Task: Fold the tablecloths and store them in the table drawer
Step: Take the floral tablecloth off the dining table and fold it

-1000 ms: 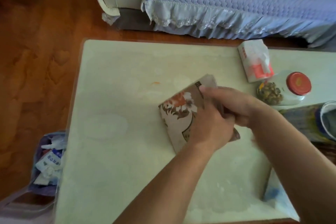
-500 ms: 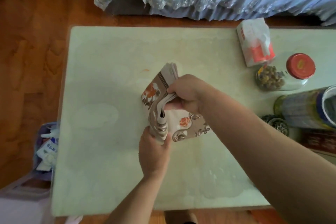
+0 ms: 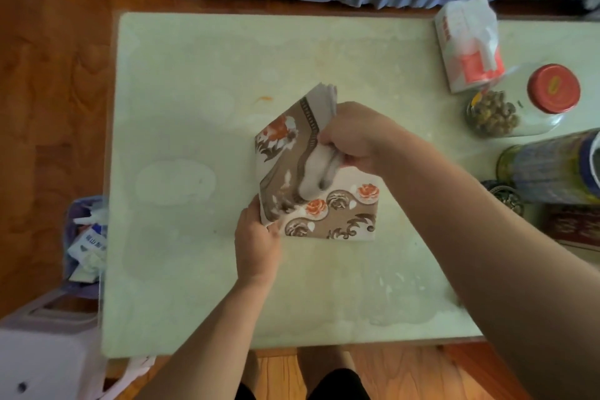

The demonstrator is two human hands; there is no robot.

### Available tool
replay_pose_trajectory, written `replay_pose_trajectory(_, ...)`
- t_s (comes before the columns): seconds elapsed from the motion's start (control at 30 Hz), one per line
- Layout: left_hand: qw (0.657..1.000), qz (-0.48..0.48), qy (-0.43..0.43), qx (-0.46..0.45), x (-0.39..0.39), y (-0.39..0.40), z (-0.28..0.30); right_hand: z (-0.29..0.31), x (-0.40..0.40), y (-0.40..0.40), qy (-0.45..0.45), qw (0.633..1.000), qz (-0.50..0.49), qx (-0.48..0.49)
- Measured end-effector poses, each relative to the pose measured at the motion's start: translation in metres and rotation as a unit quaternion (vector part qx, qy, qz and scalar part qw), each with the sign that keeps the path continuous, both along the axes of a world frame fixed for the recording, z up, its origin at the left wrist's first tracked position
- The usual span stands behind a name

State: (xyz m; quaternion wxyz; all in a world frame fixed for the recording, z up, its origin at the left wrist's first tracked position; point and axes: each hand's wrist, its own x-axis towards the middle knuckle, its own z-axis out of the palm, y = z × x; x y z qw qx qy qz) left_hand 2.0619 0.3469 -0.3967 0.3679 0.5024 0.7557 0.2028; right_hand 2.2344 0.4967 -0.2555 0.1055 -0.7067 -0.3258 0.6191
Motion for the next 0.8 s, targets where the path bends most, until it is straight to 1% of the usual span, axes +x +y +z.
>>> replay_pose_trajectory(0.07, 0.999, -0.037, 0.007, -0.001, -0.008, -0.002, -0.003, -0.010, 0.017, -0.015, -0.058, 0.998, 0.020, 0.012)
replay_pose_trajectory(0.1, 0.999, -0.043, 0.003, -0.008, -0.011, -0.003, -0.005, -0.017, 0.026, -0.026, -0.083, 0.996, 0.011, 0.011)
replay_pose_trajectory(0.17, 0.998, -0.038, -0.036, -0.026, -0.017, -0.002, -0.008, -0.033, 0.037, -0.053, -0.121, 0.992, -0.031, -0.005)
replay_pose_trajectory(0.27, 0.991, -0.057, -0.107, -0.062, -0.033, 0.003, -0.006, -0.063, 0.036, -0.096, -0.126, 0.985, -0.106, -0.042)
replay_pose_trajectory(0.3, 0.987, -0.075, -0.121, -0.075, -0.038, 0.004, -0.002, -0.073, 0.033, -0.107, -0.130, 0.982, -0.125, -0.052)
replay_pose_trajectory(0.37, 0.978, -0.124, -0.142, -0.086, -0.046, 0.005, 0.003, -0.088, 0.029, -0.121, -0.167, 0.975, -0.138, -0.051)
replay_pose_trajectory(0.47, 0.964, -0.201, -0.157, -0.079, -0.054, 0.006, 0.003, -0.096, 0.025, -0.129, -0.229, 0.963, -0.136, -0.028)
replay_pose_trajectory(0.6, 0.951, -0.243, -0.162, -0.107, -0.061, 0.009, 0.002, -0.099, 0.013, -0.140, -0.251, 0.955, -0.161, -0.004)
replay_pose_trajectory(0.63, 0.948, -0.271, -0.142, -0.091, -0.064, 0.008, 0.003, -0.099, 0.013, -0.142, -0.249, 0.953, -0.170, 0.002)
replay_pose_trajectory(0.67, 0.948, -0.298, -0.093, -0.061, -0.069, 0.008, 0.002, -0.099, 0.013, -0.144, -0.246, 0.953, -0.176, 0.007)
replay_pose_trajectory(0.7, 0.942, -0.334, 0.000, -0.016, -0.076, 0.010, 0.000, -0.100, 0.014, -0.145, -0.242, 0.954, -0.178, 0.011)
replay_pose_trajectory(0.73, 0.927, -0.361, 0.100, 0.022, -0.083, 0.011, -0.001, -0.100, 0.014, -0.145, -0.238, 0.954, -0.179, 0.013)
replay_pose_trajectory(0.77, 0.912, -0.371, 0.171, 0.036, -0.089, 0.009, 0.000, -0.100, 0.014, -0.146, -0.233, 0.956, -0.180, 0.016)
replay_pose_trajectory(0.8, 0.906, -0.369, 0.203, 0.041, -0.090, 0.004, 0.005, -0.100, 0.014, -0.146, -0.230, 0.956, -0.178, 0.019)
